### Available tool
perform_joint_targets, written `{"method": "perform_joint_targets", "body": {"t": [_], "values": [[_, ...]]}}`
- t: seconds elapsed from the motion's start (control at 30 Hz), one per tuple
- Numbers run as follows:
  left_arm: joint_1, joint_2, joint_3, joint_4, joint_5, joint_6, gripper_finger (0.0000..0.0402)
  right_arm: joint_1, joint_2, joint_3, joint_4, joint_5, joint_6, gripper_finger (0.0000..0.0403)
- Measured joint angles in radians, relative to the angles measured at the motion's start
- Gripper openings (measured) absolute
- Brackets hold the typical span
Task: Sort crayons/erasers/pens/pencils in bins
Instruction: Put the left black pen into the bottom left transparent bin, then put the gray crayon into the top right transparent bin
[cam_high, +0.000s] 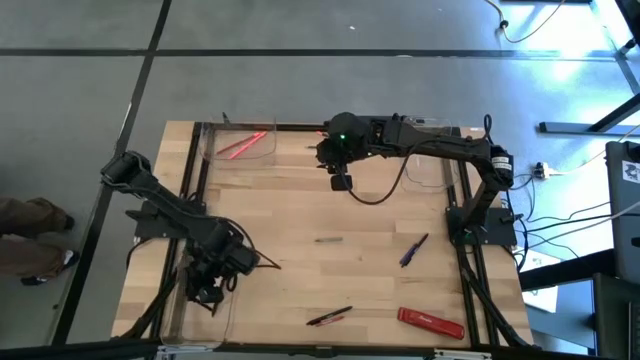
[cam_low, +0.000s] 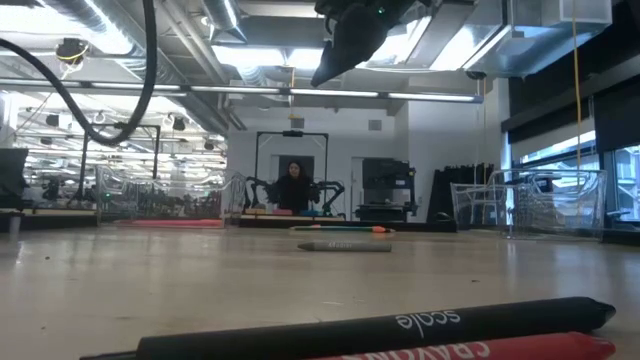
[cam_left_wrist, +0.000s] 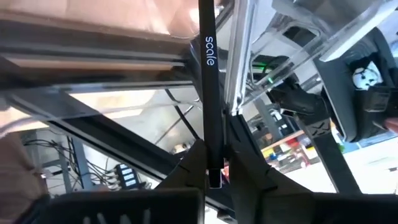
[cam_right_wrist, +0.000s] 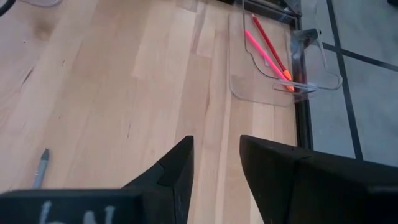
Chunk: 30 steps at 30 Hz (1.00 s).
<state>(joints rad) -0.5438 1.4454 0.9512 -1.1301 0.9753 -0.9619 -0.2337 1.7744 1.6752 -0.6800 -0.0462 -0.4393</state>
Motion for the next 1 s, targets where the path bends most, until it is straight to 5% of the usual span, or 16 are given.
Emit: {"method": "perform_joint_targets", "body": {"t": [0.3, 0.77, 1.0], "values": [[0.0, 0.009, 0.0, -0.003, -0.168, 0.001, 0.0086, 0.0, 0.0, 0.0, -0.007, 0.0, 0.0, 0.0133], [0.0, -0.016, 0.001, -0.006, -0.083, -0.185, 0.0091, -0.002, 0.0, 0.0, -0.008, 0.001, -0.006, 0.0133], [0.0, -0.151, 0.097, -0.005, -0.348, -0.372, 0.0091, -0.036, -0.035, 0.002, -0.056, 0.001, 0.01, 0.0133]]}}
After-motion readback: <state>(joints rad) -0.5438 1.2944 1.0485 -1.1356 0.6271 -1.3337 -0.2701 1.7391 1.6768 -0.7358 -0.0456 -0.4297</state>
